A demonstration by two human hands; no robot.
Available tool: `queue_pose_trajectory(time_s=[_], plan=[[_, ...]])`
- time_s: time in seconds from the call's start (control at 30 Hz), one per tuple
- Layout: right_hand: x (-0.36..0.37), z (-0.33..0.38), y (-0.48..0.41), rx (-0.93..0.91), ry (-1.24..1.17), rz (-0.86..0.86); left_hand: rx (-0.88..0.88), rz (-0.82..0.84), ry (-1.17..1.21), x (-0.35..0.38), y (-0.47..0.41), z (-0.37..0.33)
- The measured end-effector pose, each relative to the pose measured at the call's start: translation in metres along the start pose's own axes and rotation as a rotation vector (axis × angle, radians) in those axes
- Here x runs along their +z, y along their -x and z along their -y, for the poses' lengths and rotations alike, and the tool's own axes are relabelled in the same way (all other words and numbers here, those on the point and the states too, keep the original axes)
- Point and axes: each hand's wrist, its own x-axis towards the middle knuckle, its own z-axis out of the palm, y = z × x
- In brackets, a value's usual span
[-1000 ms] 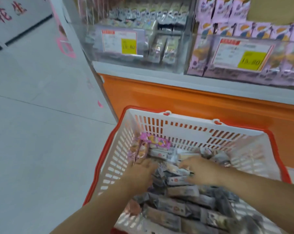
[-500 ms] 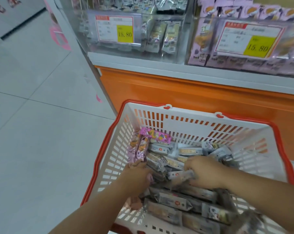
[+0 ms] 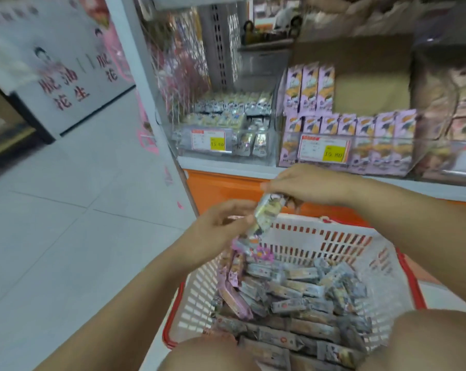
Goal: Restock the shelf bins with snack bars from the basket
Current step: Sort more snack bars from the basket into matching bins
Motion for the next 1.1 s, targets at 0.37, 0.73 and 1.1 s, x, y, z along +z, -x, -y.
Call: queue_pose_trajectory(time_s=[0.37, 0.73, 1.1], plan=[[-0.011, 0.075, 0.011, -0.034, -0.469, -0.440, 0.104, -0.570, 0.375, -0.012, 0.031, -0.055], [0.019, 0.076, 0.005, -0.099, -0.783, -0.172, 0.050, -0.676, 0.735, -0.017, -0.016, -0.090], [-0.009, 0.047, -0.019, -0.166, -0.113, -0.743, 0.066, -0.588, 0.185, -0.036, -0.059, -0.106]])
